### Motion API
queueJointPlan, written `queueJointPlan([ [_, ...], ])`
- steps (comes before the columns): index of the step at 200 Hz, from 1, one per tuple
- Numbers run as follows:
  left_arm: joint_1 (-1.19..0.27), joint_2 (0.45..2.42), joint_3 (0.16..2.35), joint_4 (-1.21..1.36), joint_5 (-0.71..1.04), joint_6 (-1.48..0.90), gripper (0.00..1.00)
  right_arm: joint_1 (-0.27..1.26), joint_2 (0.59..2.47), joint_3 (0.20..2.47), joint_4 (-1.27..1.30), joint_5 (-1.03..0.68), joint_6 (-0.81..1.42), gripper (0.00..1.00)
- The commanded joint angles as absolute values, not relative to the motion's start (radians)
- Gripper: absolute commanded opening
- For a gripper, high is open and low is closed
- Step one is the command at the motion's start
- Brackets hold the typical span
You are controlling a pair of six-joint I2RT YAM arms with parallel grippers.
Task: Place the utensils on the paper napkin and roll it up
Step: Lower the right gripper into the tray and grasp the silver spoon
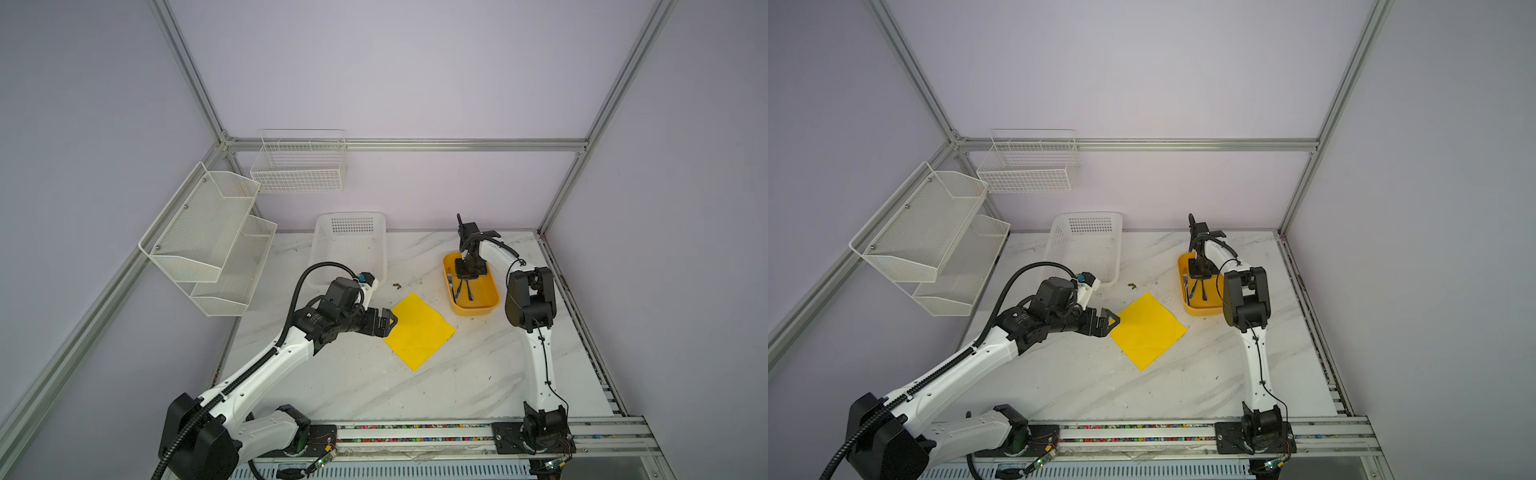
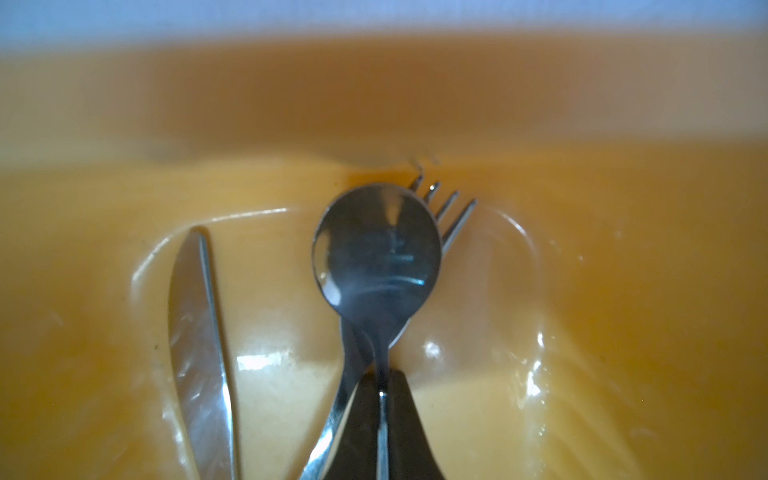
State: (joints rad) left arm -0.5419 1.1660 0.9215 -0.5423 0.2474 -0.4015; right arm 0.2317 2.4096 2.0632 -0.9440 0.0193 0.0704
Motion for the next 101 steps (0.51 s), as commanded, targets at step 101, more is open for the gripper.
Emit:
queueJointPlan([
  [101, -0.541, 1.167, 0.935, -0.485, 0.219, -0.494, 1.0, 0.231, 2.362, 2.114, -1.03, -0.051, 0.074, 0.02],
])
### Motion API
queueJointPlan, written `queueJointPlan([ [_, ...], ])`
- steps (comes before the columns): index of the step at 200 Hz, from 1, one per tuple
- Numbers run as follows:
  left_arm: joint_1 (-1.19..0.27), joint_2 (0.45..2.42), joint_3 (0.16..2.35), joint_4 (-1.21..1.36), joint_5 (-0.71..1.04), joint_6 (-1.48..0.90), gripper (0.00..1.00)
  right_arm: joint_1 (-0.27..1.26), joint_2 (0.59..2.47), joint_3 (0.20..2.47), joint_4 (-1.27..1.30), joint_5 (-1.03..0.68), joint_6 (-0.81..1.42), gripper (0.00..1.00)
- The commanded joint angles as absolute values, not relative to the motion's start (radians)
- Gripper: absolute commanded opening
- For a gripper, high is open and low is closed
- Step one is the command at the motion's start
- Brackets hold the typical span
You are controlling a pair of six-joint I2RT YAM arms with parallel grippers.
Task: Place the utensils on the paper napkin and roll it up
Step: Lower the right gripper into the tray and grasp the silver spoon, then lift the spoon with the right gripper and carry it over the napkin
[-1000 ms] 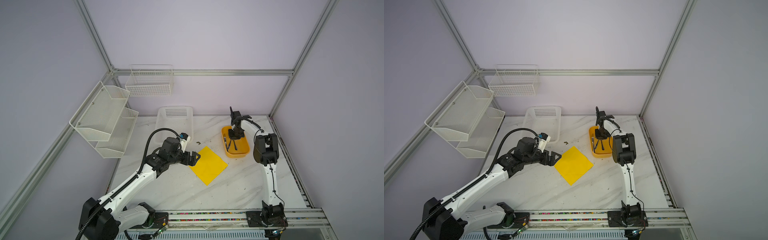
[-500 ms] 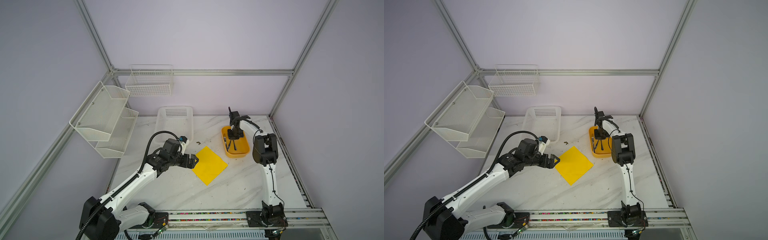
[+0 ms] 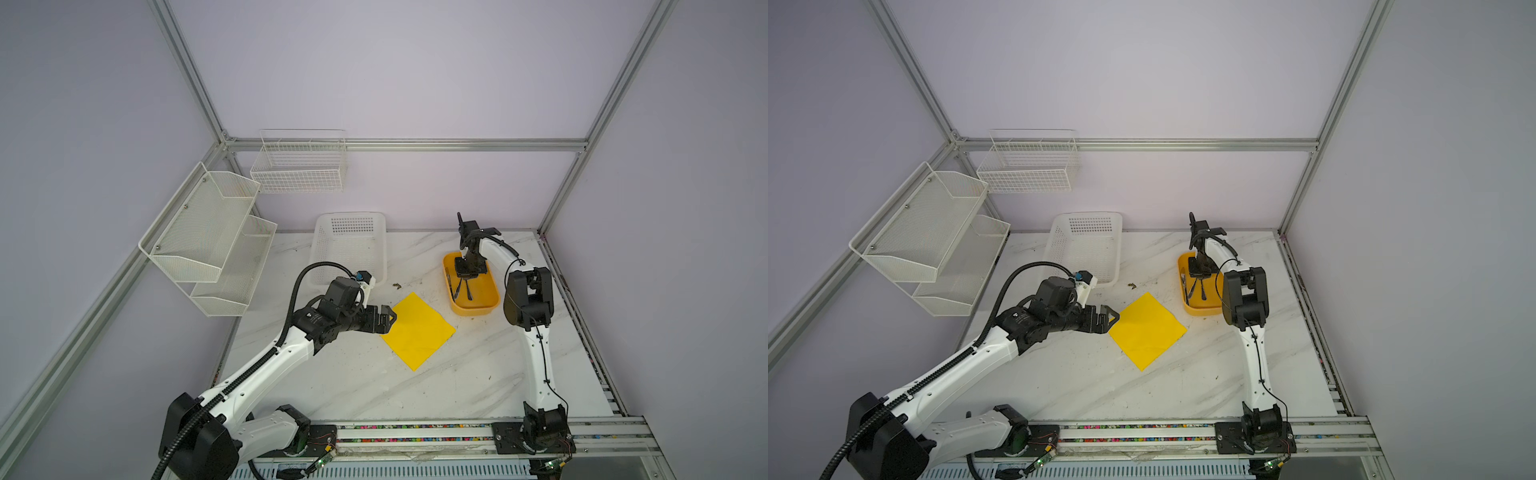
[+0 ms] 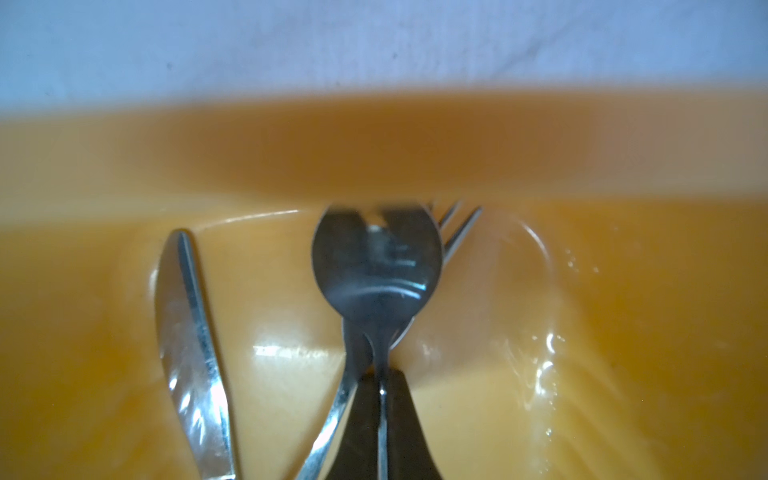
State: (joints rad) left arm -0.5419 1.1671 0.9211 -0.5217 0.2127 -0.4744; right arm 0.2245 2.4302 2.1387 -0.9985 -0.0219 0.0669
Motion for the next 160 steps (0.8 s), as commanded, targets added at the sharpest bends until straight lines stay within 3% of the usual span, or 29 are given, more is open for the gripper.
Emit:
queueJointPlan([
  [1, -0.541, 1.167, 0.934, -0.486, 0.219, -0.494, 1.0, 0.231, 2.358, 2.112, -1.028, -0.052, 0.075, 0.02],
  [76, -0.541, 1.174, 0.911, -0.483, 0.228, -0.483, 1.0, 0.23, 2.198, 2.018, -1.037, -0.037, 0.086, 0.02],
  [160, -0.541, 1.135, 0.884, -0.482, 0.139, -0.472, 1.0, 0.236, 2.017, 1.923, -1.029, -0.188, 0.157, 0.03],
])
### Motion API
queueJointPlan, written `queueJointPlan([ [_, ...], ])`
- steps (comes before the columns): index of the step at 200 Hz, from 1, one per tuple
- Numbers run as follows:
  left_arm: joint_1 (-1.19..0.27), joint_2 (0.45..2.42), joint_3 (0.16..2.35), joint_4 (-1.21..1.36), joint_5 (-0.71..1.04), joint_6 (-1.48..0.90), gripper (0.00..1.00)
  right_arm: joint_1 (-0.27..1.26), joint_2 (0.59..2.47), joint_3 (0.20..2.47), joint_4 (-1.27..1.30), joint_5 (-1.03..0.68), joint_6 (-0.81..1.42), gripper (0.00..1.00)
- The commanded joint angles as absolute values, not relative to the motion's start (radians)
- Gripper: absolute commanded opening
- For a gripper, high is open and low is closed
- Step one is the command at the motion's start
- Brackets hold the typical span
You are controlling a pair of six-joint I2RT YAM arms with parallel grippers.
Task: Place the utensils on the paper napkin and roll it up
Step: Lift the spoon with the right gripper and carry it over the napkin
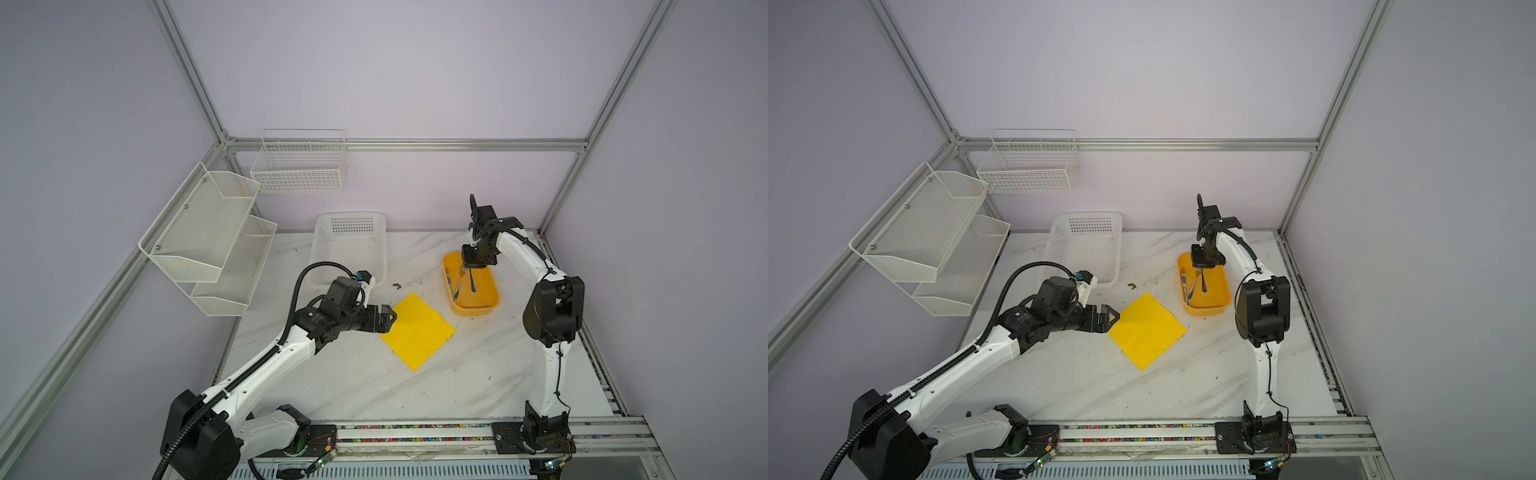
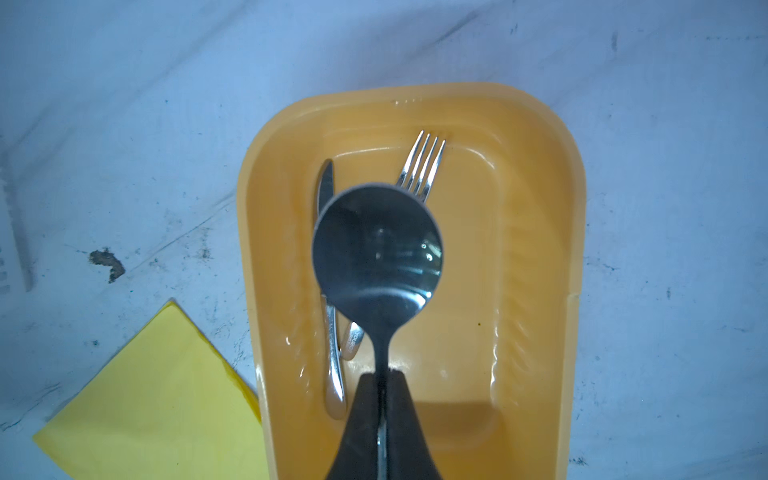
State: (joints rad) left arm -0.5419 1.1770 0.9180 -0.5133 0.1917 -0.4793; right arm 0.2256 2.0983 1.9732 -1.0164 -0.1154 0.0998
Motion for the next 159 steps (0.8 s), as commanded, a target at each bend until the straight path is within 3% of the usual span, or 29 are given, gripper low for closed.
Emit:
queueJointPlan([
  [1, -0.541, 1.133, 0.884, -0.482, 0.136, -0.472, 1.0, 0.237, 2.013, 1.92, -1.027, -0.193, 0.159, 0.03],
  [59, -0.541, 1.079, 0.847, -0.457, 0.039, -0.487, 1.0, 0.427, 1.947, 1.754, -0.887, -0.264, 0.313, 0.04],
  [159, -0.538, 0.938, 0.761, -0.464, -0.094, -0.509, 1.0, 0.721, 2.027, 1.585, -0.65, -0.171, 0.644, 0.04],
])
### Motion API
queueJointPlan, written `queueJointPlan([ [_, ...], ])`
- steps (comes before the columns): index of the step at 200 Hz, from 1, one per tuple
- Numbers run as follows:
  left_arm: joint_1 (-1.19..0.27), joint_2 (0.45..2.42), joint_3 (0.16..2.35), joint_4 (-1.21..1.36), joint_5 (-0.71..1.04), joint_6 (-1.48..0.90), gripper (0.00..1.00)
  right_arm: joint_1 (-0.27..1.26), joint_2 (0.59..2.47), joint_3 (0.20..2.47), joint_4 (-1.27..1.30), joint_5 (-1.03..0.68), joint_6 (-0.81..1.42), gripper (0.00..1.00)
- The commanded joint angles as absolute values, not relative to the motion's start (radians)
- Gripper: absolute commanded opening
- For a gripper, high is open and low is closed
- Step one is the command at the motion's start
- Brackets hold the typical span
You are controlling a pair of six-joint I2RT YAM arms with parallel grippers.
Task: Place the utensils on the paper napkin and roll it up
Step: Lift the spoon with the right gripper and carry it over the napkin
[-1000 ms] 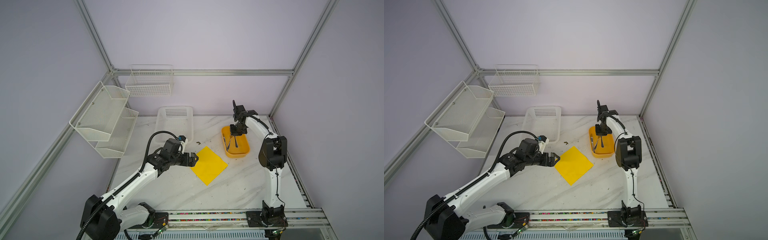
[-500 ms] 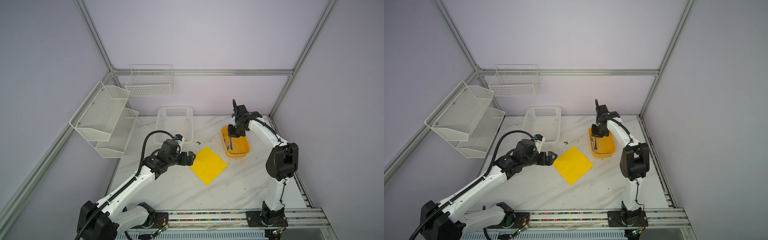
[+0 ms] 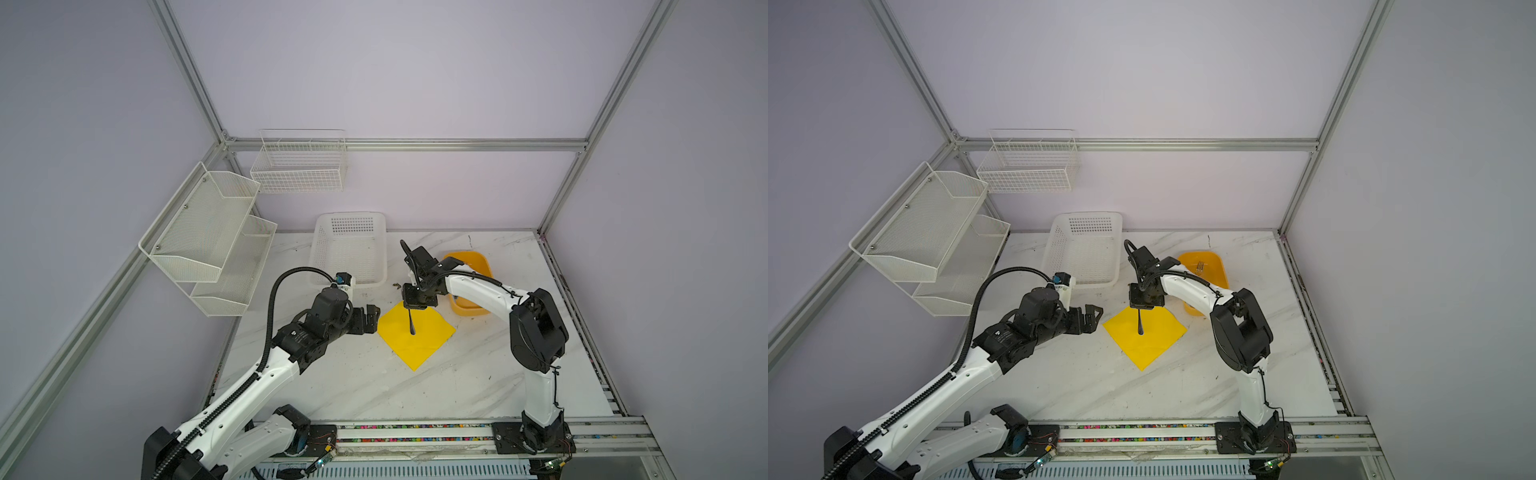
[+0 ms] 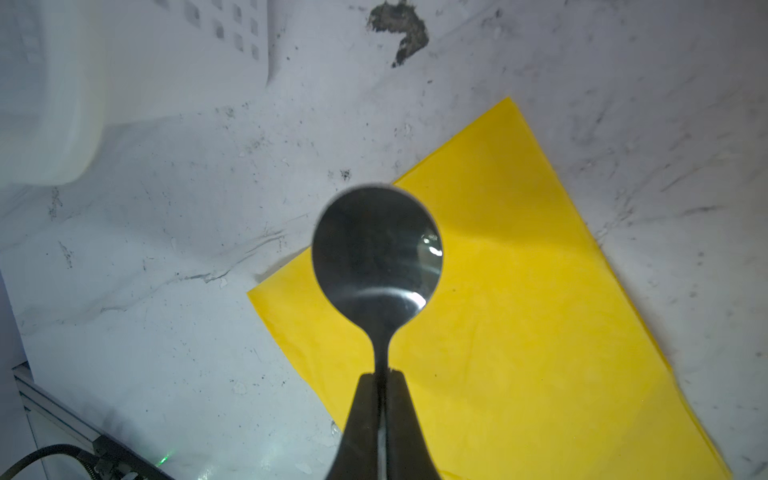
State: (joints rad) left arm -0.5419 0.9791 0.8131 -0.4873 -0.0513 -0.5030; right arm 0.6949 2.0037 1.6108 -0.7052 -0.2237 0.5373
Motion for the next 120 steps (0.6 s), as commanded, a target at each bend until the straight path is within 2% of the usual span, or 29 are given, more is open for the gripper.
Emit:
queueJointPlan([
  [1, -0.538, 0.937, 0.761, -0.465, -0.095, -0.509, 1.0, 0.723, 2.027, 1.584, -0.65, -0.17, 0.646, 0.04],
  [50, -0.535, 0.907, 0.739, -0.464, -0.11, -0.502, 1.0, 0.742, 2.053, 1.534, -0.598, -0.144, 0.717, 0.04],
  [120, -0.534, 0.918, 0.74, -0.469, -0.104, -0.491, 1.0, 0.742, 2.121, 1.565, -0.608, -0.125, 0.699, 0.04],
])
